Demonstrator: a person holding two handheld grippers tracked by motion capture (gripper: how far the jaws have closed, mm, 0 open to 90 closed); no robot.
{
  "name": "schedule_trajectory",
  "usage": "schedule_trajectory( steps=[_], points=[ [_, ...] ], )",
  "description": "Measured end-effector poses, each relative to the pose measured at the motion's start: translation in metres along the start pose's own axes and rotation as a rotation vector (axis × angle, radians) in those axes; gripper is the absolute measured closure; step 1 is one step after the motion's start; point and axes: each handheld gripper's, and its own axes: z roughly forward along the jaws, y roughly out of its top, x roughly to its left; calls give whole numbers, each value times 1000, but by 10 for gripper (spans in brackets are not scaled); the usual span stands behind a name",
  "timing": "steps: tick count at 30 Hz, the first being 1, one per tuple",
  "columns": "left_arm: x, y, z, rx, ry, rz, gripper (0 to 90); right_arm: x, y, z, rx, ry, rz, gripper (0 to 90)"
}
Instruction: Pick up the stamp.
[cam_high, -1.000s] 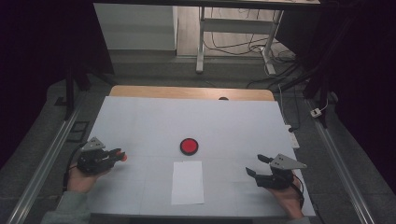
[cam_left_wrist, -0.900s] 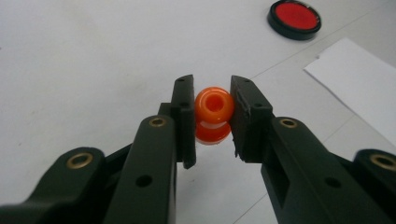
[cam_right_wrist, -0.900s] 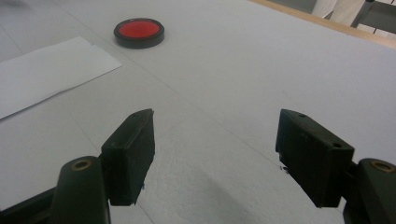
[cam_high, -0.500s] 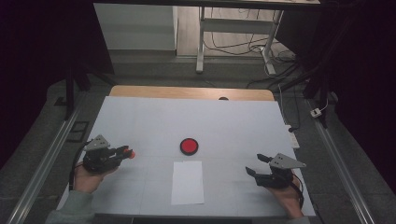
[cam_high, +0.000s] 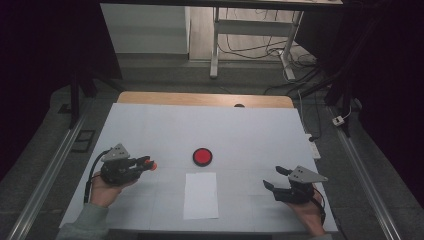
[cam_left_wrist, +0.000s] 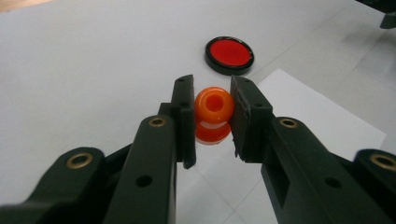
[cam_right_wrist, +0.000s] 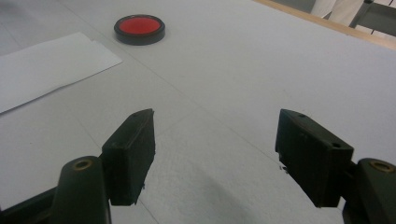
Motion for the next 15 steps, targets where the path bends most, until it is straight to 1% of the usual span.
schedule_trajectory(
  steps=[5,15],
  points=[
    [-8,6,7,4,-22,22,720,1,0,-3,-8,-8,2,284],
    [-20,16,24,18,-55,55,720,0,-2,-4,-2,-12,11,287]
  ],
)
